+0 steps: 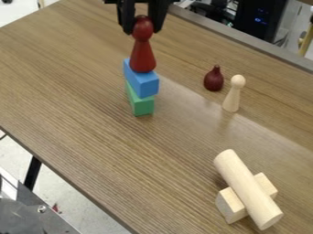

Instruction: Put the piece on to of the blue block

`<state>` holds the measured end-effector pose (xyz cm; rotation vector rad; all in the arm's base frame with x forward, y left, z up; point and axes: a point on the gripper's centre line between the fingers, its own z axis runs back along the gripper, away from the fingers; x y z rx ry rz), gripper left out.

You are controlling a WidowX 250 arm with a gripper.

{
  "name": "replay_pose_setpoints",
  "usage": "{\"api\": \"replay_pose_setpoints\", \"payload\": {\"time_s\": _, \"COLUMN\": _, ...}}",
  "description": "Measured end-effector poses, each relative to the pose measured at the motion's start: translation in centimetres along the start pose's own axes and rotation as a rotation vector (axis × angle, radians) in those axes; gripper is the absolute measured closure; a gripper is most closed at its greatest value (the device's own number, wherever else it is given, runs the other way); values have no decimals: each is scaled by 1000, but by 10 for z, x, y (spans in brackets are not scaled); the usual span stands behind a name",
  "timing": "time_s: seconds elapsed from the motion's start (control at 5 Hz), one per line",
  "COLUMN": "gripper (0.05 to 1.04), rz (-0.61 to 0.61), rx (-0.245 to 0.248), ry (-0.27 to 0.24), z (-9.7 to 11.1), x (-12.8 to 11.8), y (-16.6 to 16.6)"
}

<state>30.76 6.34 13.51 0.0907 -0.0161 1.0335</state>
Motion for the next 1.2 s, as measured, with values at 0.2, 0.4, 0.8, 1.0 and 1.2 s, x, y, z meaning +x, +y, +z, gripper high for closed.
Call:
{"api": "replay_pose_setpoints", "payload": {"time_s": 0.2, "gripper": 460, "rz": 5, "rx": -9, "ry": -7, "z": 0, "x": 0, "y": -2}}
{"api": "replay_pose_setpoints", "payload": {"time_s": 0.4, "gripper": 171, "rz": -9, "rx": -7, "ry": -43, "z": -2, "x": 3, "y": -3}}
{"api": "replay_pose_setpoints", "payload": {"time_s": 0.8, "gripper": 81, "rz": -7, "rx": 28, "ry": -70, "z": -2, "x": 6, "y": 1}}
{"api": "replay_pose_setpoints", "payload": {"time_s": 1.0, "gripper": 84, "rz": 13, "rx": -12, "ry": -58, "z": 9, "x": 8, "y": -5}}
{"api": "replay_pose_setpoints", "payload": {"time_s": 1.2, "gripper": 84, "rz": 63, "rx": -117, "ry": -53, "z": 41, "x": 21, "y": -13}}
